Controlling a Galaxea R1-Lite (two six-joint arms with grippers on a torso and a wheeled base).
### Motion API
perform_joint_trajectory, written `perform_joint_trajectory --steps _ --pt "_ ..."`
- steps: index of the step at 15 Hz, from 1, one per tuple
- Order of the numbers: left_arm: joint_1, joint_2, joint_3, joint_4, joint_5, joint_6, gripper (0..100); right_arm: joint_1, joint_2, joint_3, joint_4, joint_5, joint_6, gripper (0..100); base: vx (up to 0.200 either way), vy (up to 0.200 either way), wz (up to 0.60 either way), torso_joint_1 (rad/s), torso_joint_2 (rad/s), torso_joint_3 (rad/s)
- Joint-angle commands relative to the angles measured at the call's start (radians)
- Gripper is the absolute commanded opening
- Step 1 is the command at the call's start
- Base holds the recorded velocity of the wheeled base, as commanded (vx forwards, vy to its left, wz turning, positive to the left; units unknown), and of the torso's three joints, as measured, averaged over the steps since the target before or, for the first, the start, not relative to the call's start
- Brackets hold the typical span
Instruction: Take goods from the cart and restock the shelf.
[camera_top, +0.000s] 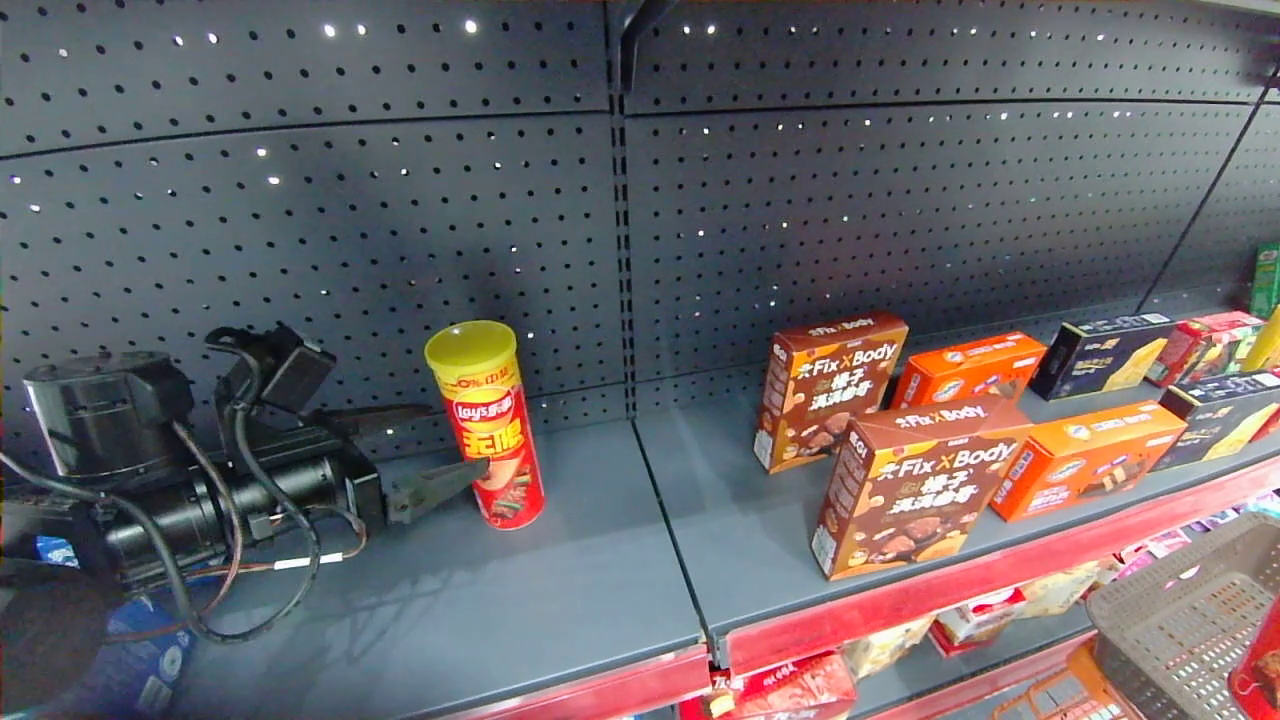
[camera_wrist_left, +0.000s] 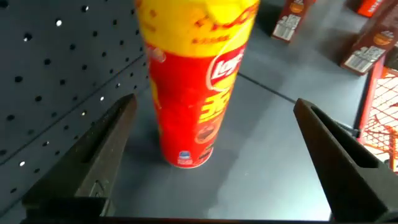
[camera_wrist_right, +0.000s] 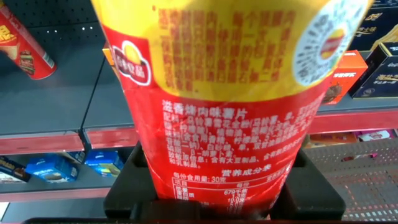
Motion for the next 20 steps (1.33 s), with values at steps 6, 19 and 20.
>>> perform_joint_trajectory --steps 6,19,20 --pt "0.005 0.17 0.003 -0.25 -0.029 -0.007 100 0.002 -0.003 0.004 0.001 0.003 0.002 0 0.0 0.0 0.0 0.0 0.0 0.0" --pt "0.049 0.271 -0.066 -0.291 -0.198 -0.011 100 0.005 -0.005 0.005 0.001 0.006 0.002 0 0.0 0.0 0.0 0.0 0.0 0.0" --pt "0.049 0.278 -0.08 -0.291 -0.212 -0.012 100 0.005 -0.003 0.001 0.001 0.006 0.003 0 0.0 0.0 0.0 0.0 0.0 0.0"
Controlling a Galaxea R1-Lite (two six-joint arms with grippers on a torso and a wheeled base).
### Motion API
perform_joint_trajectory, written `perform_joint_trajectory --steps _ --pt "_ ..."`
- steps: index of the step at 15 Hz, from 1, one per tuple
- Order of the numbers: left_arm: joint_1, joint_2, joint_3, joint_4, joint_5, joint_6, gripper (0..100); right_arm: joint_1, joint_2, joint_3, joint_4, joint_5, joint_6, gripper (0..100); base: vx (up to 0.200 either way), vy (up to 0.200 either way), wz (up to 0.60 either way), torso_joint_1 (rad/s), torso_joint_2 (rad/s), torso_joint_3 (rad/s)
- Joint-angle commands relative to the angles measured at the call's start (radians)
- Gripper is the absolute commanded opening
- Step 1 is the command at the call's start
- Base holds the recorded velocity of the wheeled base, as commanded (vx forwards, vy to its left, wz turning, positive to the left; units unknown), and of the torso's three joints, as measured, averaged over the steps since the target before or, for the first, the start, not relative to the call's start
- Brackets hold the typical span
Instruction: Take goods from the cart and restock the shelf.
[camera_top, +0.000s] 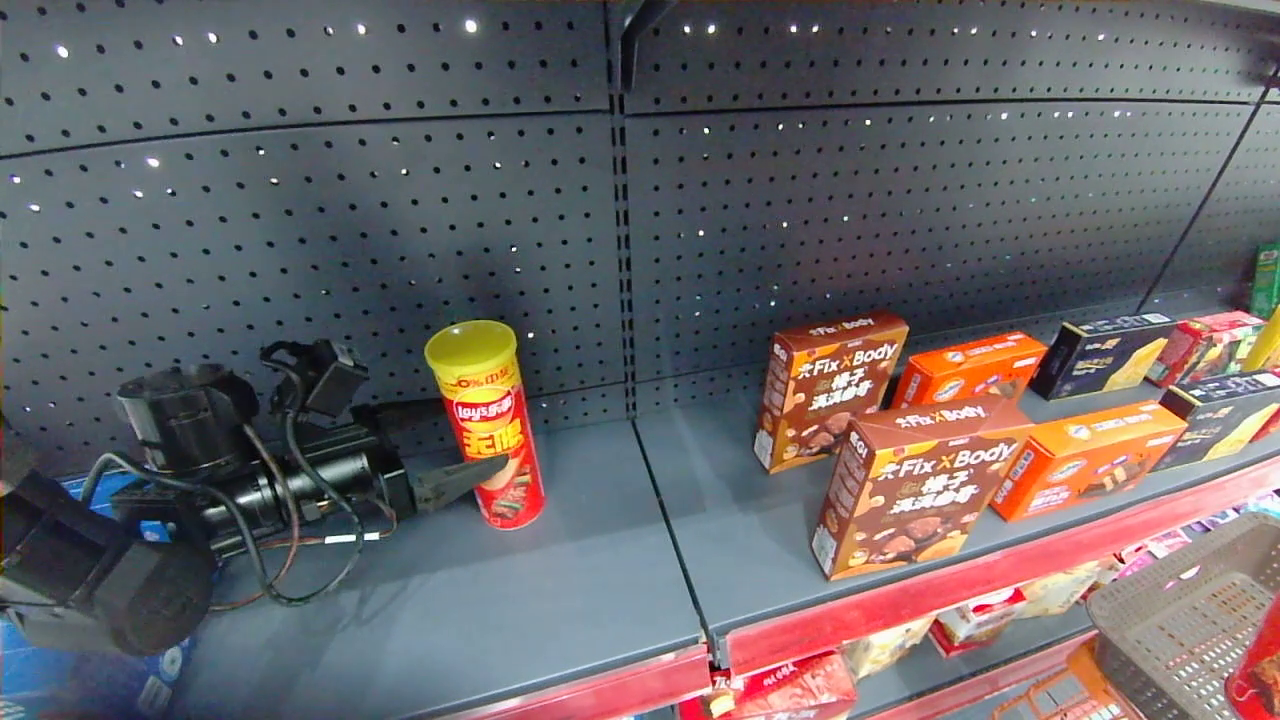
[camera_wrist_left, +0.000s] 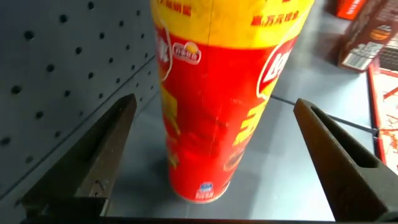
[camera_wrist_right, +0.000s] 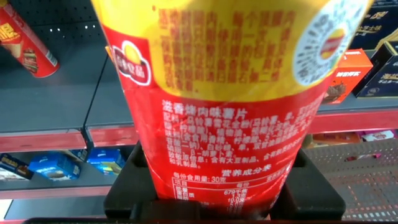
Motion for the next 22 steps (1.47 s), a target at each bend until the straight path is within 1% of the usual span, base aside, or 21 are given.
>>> perform_joint_trajectory --steps 1,3,6,8,10,13,16,19,21,22 --pt "0.0 0.014 -0.017 0.0 -0.01 -0.004 100 0.002 0.002 -0.006 -0.001 0.001 0.001 0 0.0 0.0 0.0 0.0 0.0 0.0" --pt "-0.001 0.015 -0.028 0.0 -0.041 -0.018 100 0.002 0.004 -0.002 -0.001 0.002 0.001 0 0.0 0.0 0.0 0.0 0.0 0.0" --pt "-0.001 0.03 -0.048 0.0 -0.062 -0.024 100 0.008 0.002 -0.006 -0.001 0.002 0.001 0 0.0 0.0 0.0 0.0 0.0 0.0" --pt "-0.003 0.03 -0.051 0.002 -0.099 -0.026 100 0.008 0.002 -0.006 -0.001 0.002 0.001 0 0.0 0.0 0.0 0.0 0.0 0.0" --pt "-0.003 0.04 -0.065 0.002 -0.103 -0.026 100 0.01 0.002 -0.006 -0.001 0.002 0.001 0 0.0 0.0 0.0 0.0 0.0 0.0" --pt "-0.011 0.043 -0.077 0.0 -0.107 -0.05 100 0.01 0.007 -0.006 -0.002 0.004 0.001 0 0.0 0.0 0.0 0.0 0.0 0.0" --pt "-0.02 0.047 -0.094 0.002 -0.108 -0.053 100 0.01 0.007 -0.006 -0.002 0.004 0.001 0 0.0 0.0 0.0 0.0 0.0 0.0" --pt "-0.041 0.067 -0.119 0.007 -0.108 -0.053 100 0.01 0.007 -0.004 -0.002 0.004 0.001 0 0.0 0.0 0.0 0.0 0.0 0.0" --pt "-0.043 0.081 -0.131 0.0 -0.11 -0.053 100 0.01 0.007 -0.002 -0.001 0.004 0.001 0 0.0 0.0 0.0 0.0 0.0 0.0" --pt "-0.043 0.084 -0.136 0.0 -0.117 -0.052 0 0.01 0.007 -0.001 -0.002 0.004 0.001 0 0.0 0.0 0.0 0.0 0.0 0.0"
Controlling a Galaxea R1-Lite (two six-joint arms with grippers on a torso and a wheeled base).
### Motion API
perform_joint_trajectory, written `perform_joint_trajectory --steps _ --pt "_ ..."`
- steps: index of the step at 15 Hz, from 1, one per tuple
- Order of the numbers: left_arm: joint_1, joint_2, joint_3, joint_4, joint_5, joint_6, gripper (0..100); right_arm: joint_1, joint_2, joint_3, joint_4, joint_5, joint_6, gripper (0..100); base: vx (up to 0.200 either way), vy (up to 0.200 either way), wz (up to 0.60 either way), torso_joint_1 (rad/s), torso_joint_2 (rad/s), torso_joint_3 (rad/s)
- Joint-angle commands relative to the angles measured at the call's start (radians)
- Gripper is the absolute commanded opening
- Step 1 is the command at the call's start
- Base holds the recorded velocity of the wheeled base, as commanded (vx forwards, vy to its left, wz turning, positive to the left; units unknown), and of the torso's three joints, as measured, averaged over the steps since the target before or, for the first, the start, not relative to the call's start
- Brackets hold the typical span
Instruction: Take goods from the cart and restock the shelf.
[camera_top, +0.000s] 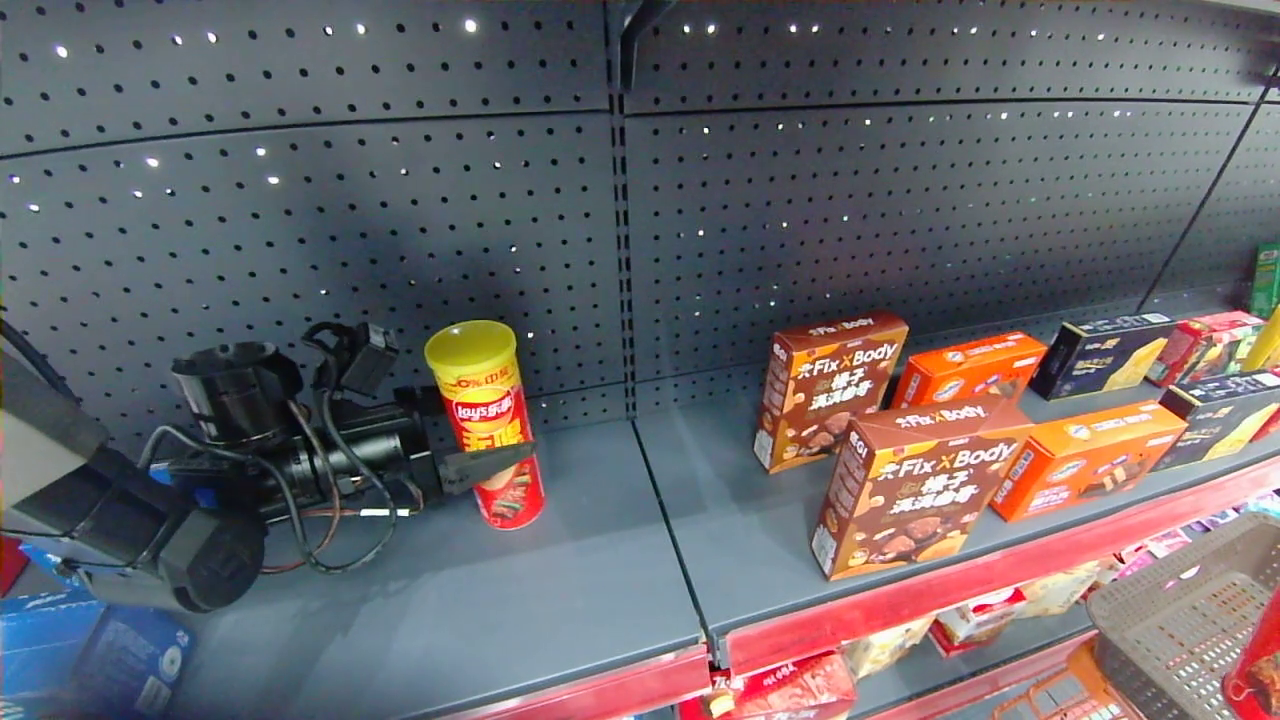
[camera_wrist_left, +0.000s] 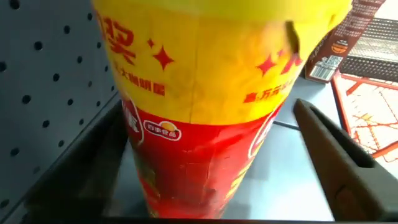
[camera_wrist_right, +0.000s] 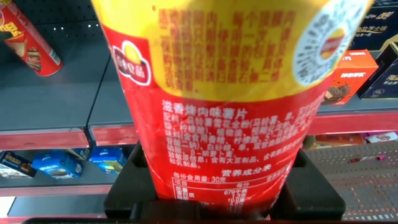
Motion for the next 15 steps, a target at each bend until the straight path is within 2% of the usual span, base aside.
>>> perform_joint_trajectory --steps 1,5,7,8,9,15 --pt "0.0 0.009 -0.011 -0.001 -0.016 0.001 0 0.0 0.002 0.004 0.0 0.001 0.0 0 0.0 0.0 0.0 0.0 0.0 0.0" --pt "-0.001 -0.005 -0.008 0.011 -0.007 -0.002 0 0.013 0.002 0.001 0.0 0.0 0.0 0 0.0 0.0 0.0 0.0 0.0 0.0" --pt "0.0 -0.063 0.033 0.01 -0.007 -0.016 0 0.013 0.003 0.001 0.0 0.0 0.0 0 0.0 0.0 0.0 0.0 0.0 0.0" --pt "0.002 -0.099 0.061 0.007 -0.007 -0.037 0 0.013 0.003 0.002 0.0 0.0 0.0 0 0.0 0.0 0.0 0.0 0.0 0.0" --pt "0.003 -0.122 0.081 0.004 -0.007 -0.042 0 0.013 0.003 0.002 0.0 0.0 0.0 0 0.0 0.0 0.0 0.0 0.0 0.0" --pt "0.003 -0.298 0.288 -0.003 -0.016 -0.037 0 0.013 -0.006 0.007 0.0 -0.002 0.0 0 0.0 0.0 0.0 0.0 0.0 0.0"
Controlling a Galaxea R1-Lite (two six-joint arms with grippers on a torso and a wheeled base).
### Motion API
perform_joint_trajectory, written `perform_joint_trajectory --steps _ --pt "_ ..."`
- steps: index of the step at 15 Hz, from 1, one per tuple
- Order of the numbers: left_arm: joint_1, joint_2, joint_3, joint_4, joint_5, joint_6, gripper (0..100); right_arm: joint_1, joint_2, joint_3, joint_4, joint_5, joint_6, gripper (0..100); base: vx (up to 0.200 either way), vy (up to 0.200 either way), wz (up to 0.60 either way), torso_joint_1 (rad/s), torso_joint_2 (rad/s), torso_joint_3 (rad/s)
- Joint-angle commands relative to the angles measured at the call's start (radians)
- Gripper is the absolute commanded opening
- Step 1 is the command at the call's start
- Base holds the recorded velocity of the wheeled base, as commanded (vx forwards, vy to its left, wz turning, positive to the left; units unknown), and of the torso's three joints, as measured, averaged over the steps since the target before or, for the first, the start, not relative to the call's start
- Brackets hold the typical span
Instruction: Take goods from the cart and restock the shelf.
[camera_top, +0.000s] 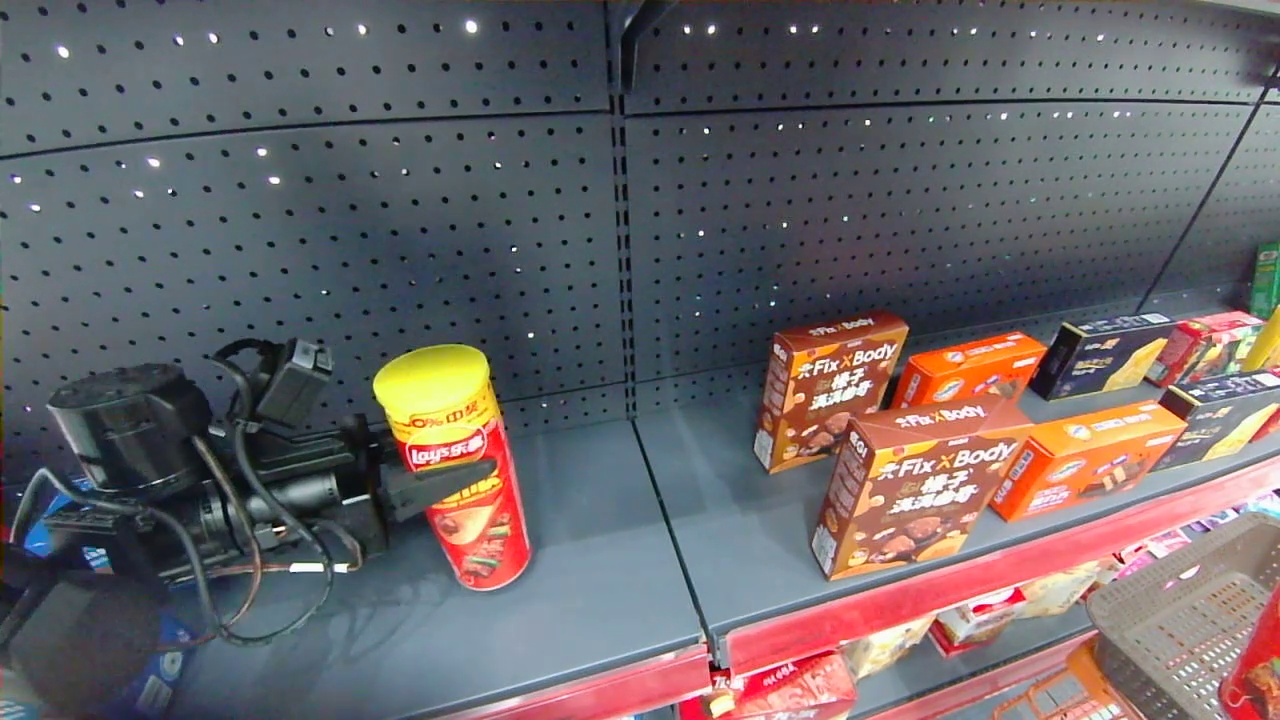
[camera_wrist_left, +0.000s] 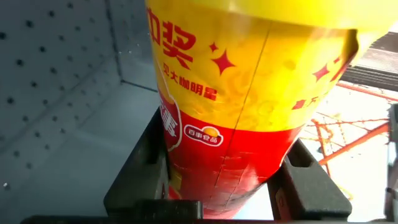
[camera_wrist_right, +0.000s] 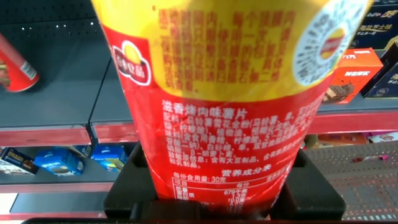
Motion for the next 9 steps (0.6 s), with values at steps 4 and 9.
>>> perform_joint_trajectory --steps 4,9 --pt "0.0 -0.134 0.094 0.0 0.0 -0.001 0 0.001 -0.003 -0.002 0.0 0.0 0.0 0 0.0 0.0 0.0 0.0 0.0 0.0" --pt "-0.001 -0.164 0.205 -0.012 0.0 0.005 0 0.001 -0.004 -0.002 0.001 -0.001 0.0 0 0.0 0.0 0.0 0.0 0.0 0.0"
